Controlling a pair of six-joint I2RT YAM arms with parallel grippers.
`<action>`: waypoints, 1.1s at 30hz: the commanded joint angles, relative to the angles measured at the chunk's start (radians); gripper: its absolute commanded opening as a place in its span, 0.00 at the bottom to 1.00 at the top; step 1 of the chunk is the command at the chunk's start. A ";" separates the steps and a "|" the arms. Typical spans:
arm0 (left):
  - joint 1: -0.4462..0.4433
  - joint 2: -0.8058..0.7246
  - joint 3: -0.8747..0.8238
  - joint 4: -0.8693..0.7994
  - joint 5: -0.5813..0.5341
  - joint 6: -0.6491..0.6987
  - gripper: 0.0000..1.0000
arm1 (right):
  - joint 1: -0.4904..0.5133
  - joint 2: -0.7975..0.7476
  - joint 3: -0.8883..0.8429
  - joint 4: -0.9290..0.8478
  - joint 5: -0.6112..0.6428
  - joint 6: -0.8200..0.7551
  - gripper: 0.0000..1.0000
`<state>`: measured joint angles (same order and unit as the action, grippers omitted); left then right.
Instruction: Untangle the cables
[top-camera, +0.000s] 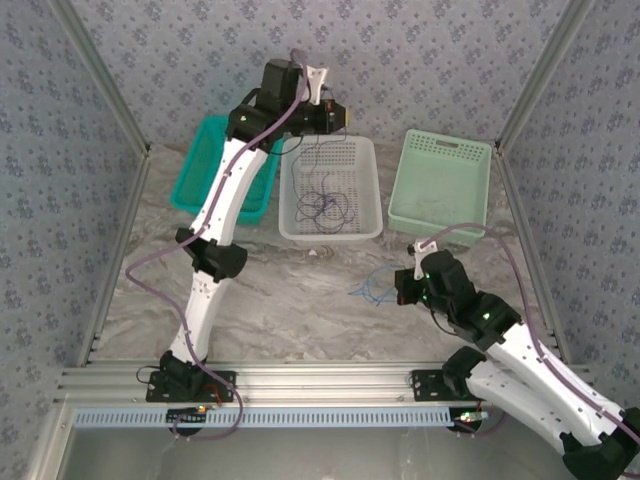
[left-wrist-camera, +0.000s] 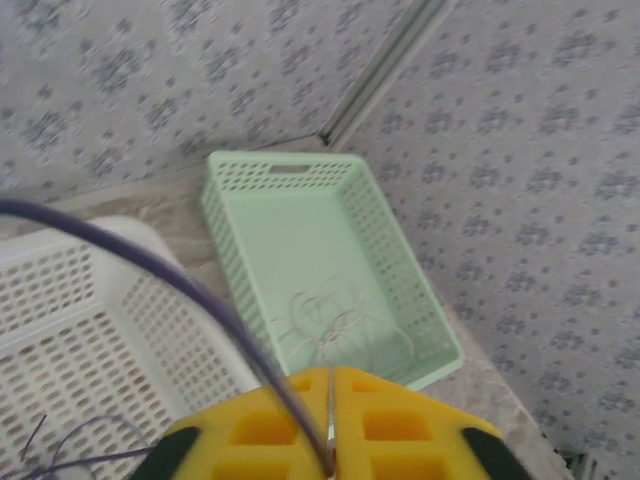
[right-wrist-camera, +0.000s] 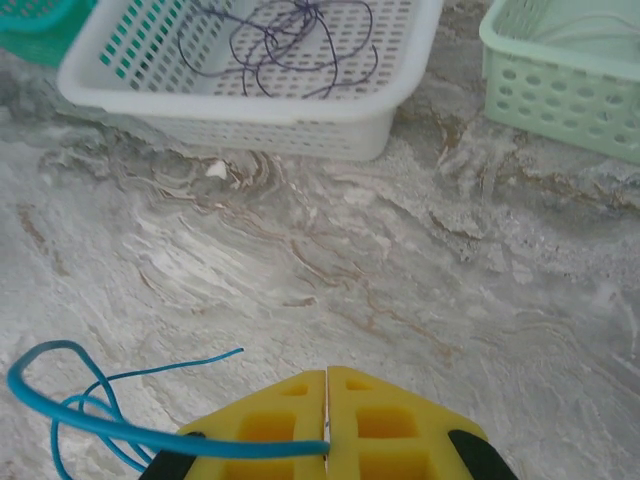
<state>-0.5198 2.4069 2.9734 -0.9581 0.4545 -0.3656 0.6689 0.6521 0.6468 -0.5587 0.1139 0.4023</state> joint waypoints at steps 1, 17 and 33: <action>0.008 0.006 -0.049 -0.065 -0.030 0.004 0.26 | 0.008 -0.005 0.051 -0.038 0.016 -0.015 0.00; -0.181 -0.178 -0.126 -0.142 -0.063 0.301 0.99 | 0.024 0.077 0.222 -0.077 0.005 -0.081 0.00; -0.297 -1.040 -1.645 0.817 0.065 0.279 0.96 | 0.026 0.140 0.297 -0.047 -0.058 -0.089 0.00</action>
<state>-0.7925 1.4014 1.3861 -0.3500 0.4850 -0.0757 0.6899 0.7723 0.9058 -0.6201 0.1043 0.3206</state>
